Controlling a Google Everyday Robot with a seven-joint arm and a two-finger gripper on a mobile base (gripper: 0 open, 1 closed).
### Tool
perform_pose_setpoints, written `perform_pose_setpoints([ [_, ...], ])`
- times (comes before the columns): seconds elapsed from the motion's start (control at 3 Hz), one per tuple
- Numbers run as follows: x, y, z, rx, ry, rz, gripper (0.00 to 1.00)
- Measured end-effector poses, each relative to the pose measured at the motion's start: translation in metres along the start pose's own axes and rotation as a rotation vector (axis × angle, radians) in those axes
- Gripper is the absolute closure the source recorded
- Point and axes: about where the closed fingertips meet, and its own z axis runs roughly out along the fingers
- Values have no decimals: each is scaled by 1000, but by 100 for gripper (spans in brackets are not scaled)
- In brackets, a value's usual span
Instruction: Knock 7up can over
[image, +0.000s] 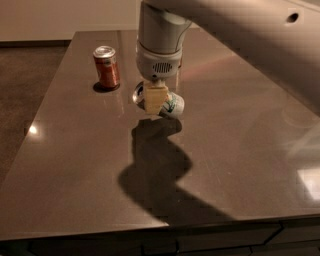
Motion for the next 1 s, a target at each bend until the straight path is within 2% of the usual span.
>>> perform_pose_setpoints([
  [0.33,-3,6,5,-25,13,-31,17],
  [0.67,-8,17,13,-62,4,-67,0],
  [1.0,-8,17,13,-62,4,-67,0],
])
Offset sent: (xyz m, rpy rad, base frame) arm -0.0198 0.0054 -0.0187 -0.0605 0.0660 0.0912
